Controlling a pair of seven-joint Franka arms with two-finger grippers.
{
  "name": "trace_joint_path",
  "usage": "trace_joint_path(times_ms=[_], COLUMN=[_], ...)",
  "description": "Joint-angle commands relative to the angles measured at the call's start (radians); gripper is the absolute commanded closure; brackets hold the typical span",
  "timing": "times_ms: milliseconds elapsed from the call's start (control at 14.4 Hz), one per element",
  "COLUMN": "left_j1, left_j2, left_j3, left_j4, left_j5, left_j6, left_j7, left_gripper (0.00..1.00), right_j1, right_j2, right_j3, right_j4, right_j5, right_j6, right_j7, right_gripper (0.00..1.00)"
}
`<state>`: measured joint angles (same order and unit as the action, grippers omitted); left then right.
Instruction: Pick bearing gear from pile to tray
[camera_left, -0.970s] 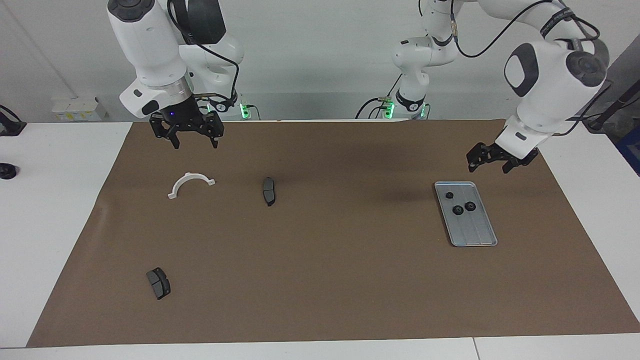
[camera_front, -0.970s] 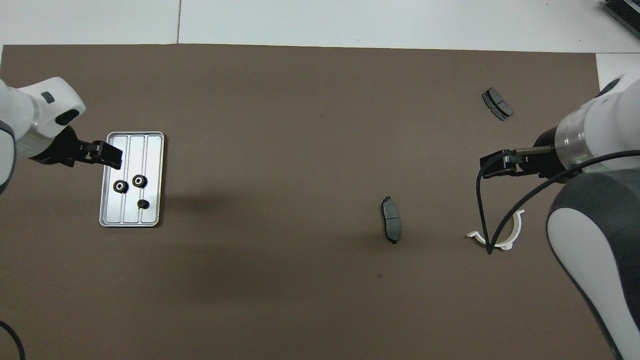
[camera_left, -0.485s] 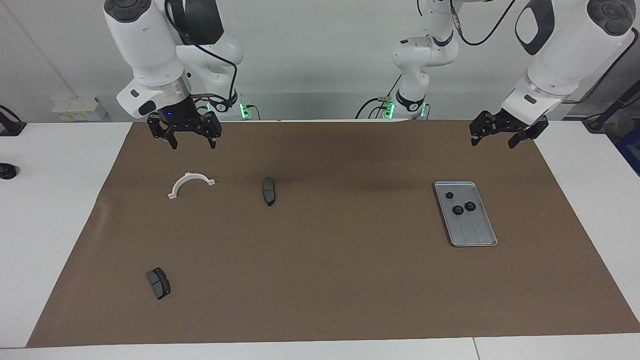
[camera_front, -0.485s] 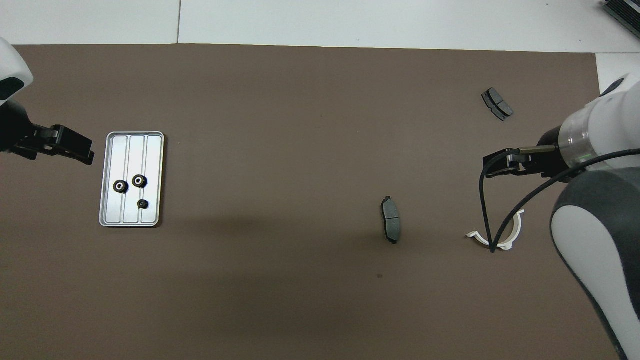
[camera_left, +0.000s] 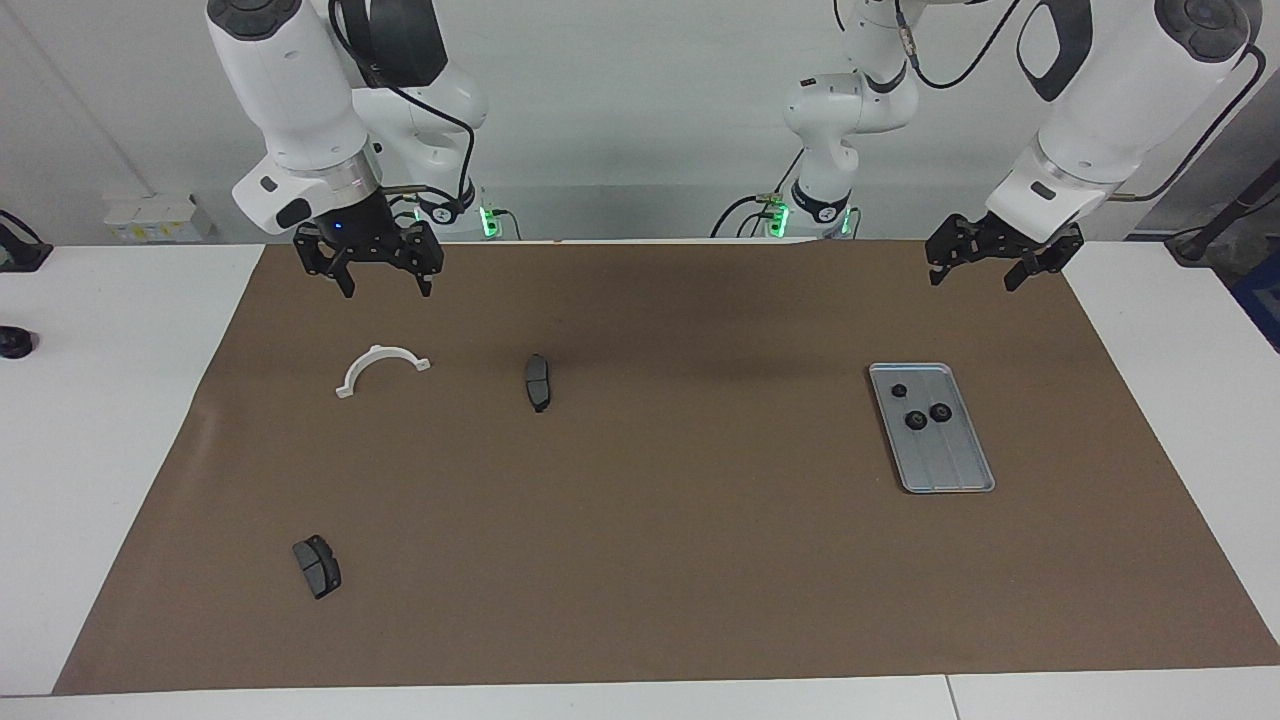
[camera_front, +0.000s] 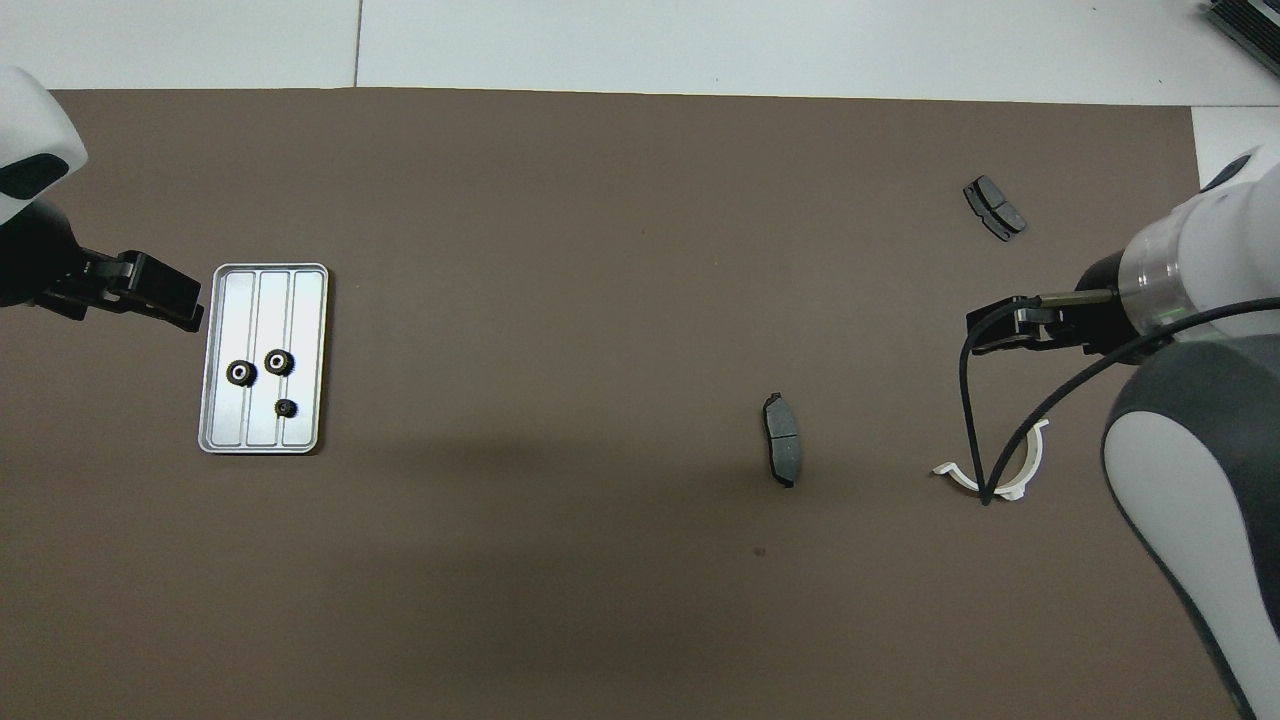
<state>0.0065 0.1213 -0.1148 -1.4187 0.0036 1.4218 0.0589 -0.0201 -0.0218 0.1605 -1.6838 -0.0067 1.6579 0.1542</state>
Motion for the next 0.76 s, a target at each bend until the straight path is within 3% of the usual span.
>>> trace_joint_path(times_ms=[0, 208, 693], left_j1=[0.003, 0.006, 0.007], left_j2=[-0.032, -0.034, -0.051], left_j3=[0.007, 0.007, 0.007], left_j4=[-0.046, -0.057, -0.105], left_j5=[-0.007, -0.007, -0.007], left_j6=[0.052, 0.088, 0.14], left_j7=[-0.01, -0.011, -0.088], left_gripper=[0.0, 0.0, 0.0], right_j1=[-0.02, -0.021, -0.014], right_j2=[-0.004, 0.022, 0.016], right_j3=[0.008, 0.008, 0.007], right_j4=[0.018, 0.056, 0.035], right_j5=[0.008, 0.008, -0.009], right_j6=[-0.007, -0.026, -0.013], right_j7=[-0.004, -0.004, -0.002], right_gripper=[0.0, 0.0, 0.0])
